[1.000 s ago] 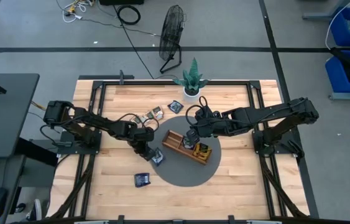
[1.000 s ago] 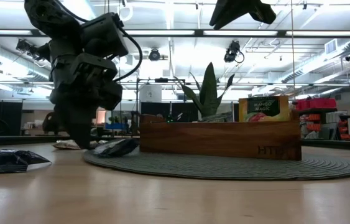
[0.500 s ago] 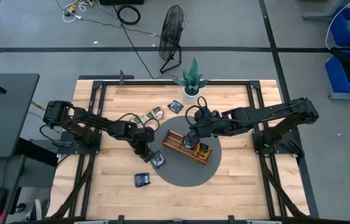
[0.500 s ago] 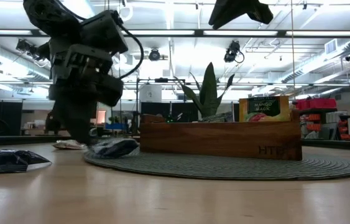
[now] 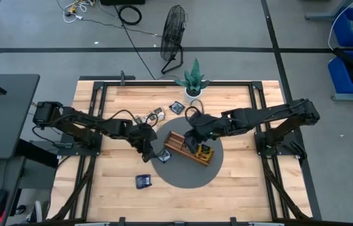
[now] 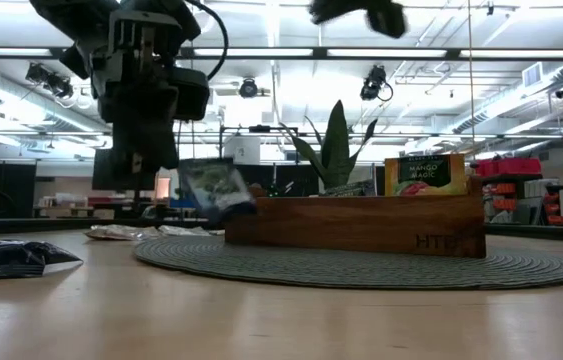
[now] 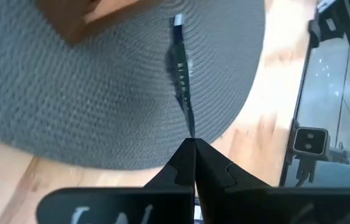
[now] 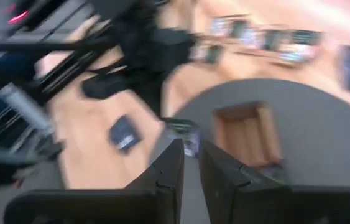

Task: Pick & Place Tea
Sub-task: Put the violet tea bag into the middle section of the wooden organizer

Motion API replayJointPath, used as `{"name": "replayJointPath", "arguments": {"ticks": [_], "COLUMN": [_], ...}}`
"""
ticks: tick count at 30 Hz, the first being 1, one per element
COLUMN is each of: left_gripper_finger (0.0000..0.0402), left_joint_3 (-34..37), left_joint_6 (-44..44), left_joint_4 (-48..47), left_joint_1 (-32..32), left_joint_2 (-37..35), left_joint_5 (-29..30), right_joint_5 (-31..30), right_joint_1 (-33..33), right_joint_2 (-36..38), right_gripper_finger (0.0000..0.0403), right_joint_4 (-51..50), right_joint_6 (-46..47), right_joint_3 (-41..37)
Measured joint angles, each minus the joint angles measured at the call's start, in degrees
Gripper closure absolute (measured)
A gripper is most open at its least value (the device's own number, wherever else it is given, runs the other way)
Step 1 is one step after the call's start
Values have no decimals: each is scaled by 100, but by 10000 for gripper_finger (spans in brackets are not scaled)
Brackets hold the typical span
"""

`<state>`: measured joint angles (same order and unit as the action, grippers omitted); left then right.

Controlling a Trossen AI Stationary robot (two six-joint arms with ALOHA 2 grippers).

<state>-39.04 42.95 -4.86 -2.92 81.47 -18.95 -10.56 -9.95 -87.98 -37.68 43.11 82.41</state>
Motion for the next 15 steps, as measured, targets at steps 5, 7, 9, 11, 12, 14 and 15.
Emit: {"name": "replayJointPath", "arguments": {"ticks": [5,7,9,11,12,14,15], "left_gripper_finger": [401,401,401,401,401,401,401], "left_joint_3": [0,0,2,-5,-4,1,-3], "left_joint_6": [-17,-21,-20,-26,-30,-84,-137], "left_joint_4": [-12,14,34,119,82,135,150], "left_joint_1": [-74,-123,-186,-240,-271,-328,-360], "left_joint_2": [7,6,-71,-122,-150,-177,-185], "left_joint_5": [-99,-111,-119,-104,-59,-8,10], "right_joint_5": [823,1109,1211,1234,1289,1317,1313], "right_joint_1": [119,161,170,170,170,168,171], "right_joint_2": [-318,-462,-611,-764,-824,-964,-1020], "right_gripper_finger": [347,346,339,323,310,278,259], "right_joint_4": [553,581,587,605,629,691,766], "right_joint_6": [-1091,-1432,-1647,-1795,-1857,-1854,-1853], "right_joint_3": [2,2,2,2,2,2,2]}}
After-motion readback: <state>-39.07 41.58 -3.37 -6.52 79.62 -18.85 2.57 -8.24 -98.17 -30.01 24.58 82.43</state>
